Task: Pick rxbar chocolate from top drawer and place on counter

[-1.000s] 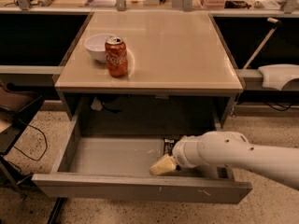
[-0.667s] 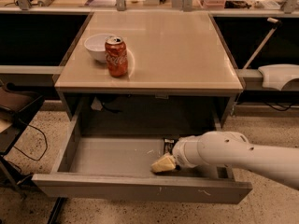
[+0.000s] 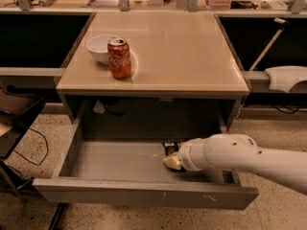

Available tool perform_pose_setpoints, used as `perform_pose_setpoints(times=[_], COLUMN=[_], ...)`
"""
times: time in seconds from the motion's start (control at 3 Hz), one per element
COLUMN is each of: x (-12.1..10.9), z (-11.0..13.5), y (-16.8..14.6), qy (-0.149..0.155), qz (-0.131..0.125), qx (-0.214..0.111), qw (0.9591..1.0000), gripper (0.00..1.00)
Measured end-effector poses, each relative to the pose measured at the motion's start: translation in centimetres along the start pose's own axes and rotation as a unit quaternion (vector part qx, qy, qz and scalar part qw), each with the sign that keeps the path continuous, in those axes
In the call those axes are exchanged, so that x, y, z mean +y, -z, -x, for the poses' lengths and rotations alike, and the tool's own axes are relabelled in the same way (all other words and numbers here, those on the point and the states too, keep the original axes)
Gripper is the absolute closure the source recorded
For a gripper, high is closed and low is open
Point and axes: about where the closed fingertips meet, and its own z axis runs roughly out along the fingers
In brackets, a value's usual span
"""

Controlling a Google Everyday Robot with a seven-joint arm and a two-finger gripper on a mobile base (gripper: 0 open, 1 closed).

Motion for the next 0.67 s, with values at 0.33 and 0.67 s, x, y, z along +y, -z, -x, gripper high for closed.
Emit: perform_pose_setpoints(times=[0.33, 0.67], x=[-1.6, -4.2], z=[2.4, 7.6], y=[3.1, 10.2], qy=[0.001, 0.006], qz=[-0.039, -0.099], qx=[-0.017, -0.062], qw=[0.9991, 0.9932], gripper=[0.89, 1.0])
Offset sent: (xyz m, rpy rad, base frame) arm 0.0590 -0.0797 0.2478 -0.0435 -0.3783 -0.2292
